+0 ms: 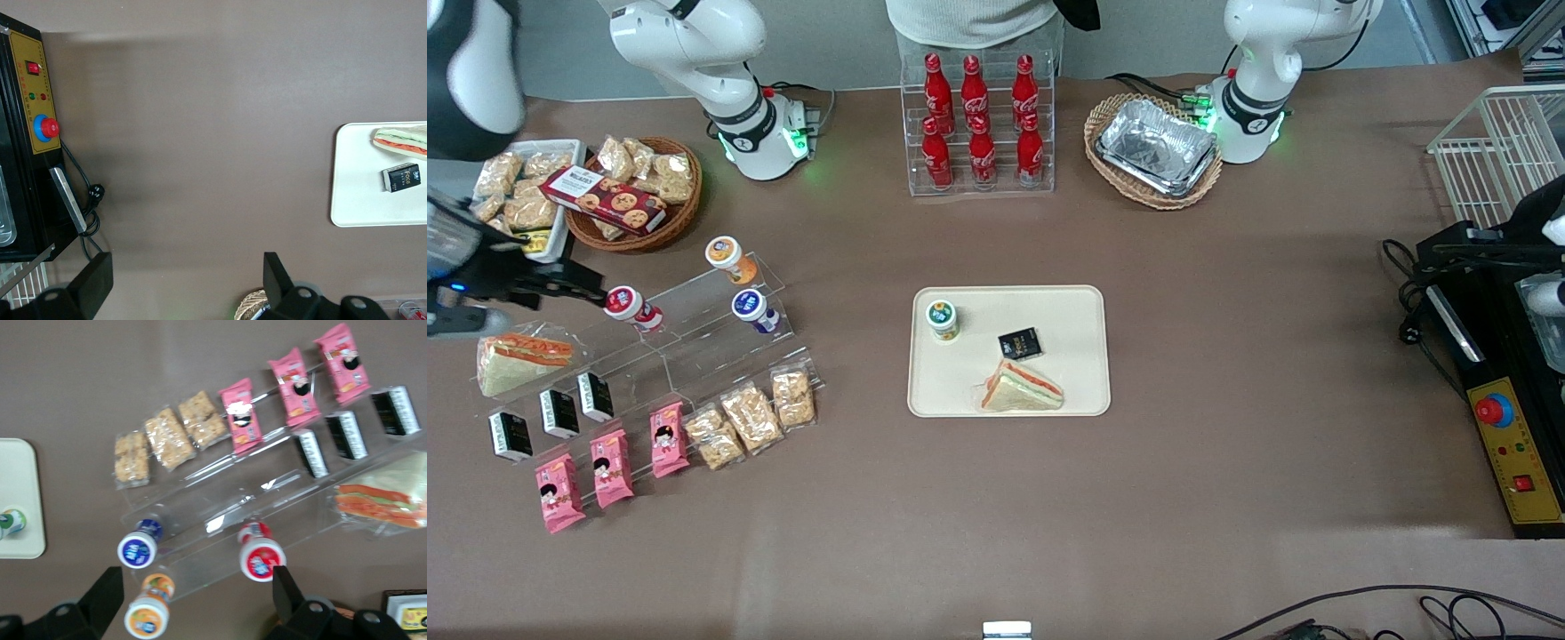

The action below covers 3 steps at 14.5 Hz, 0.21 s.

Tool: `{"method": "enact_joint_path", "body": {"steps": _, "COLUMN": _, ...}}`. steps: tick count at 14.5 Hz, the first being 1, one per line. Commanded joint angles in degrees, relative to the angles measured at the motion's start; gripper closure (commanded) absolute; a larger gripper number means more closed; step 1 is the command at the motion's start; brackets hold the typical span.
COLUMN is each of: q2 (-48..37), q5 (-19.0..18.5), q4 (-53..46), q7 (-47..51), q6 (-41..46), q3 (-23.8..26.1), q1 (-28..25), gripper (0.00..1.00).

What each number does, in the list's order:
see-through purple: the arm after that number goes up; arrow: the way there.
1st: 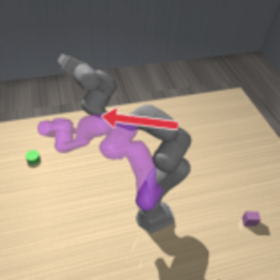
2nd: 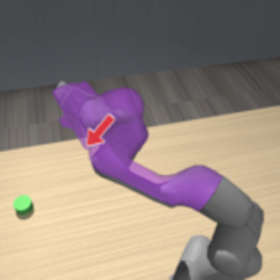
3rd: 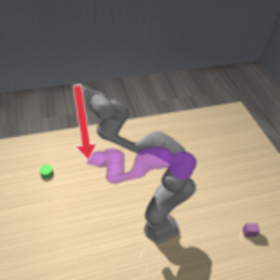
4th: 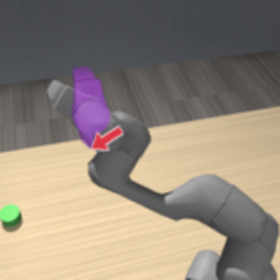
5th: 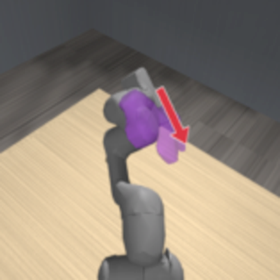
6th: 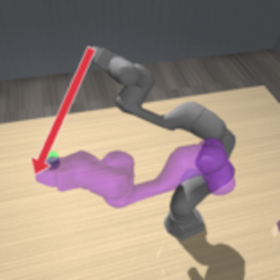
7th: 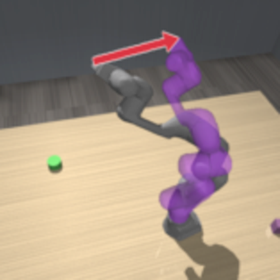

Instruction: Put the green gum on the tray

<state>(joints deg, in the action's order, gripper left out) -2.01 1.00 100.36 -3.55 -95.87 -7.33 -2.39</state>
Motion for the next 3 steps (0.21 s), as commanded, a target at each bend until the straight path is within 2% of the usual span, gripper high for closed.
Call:
{"method": "enact_joint_path", "body": {"steps": 1, "q2": 0.4, "q5": 1.0, "q4": -5.3, "q7": -1.6, "q6": 6.4, "q3": -0.9, "q1": 1.3, "gripper": 0.0}}
{"method": "enact_joint_path", "body": {"steps": 3, "q2": 0.7, "q5": 0.9, "q4": -5.9, "q7": -1.4, "q6": 7.2, "q3": -0.8, "q1": 1.2, "gripper": 0.0}}
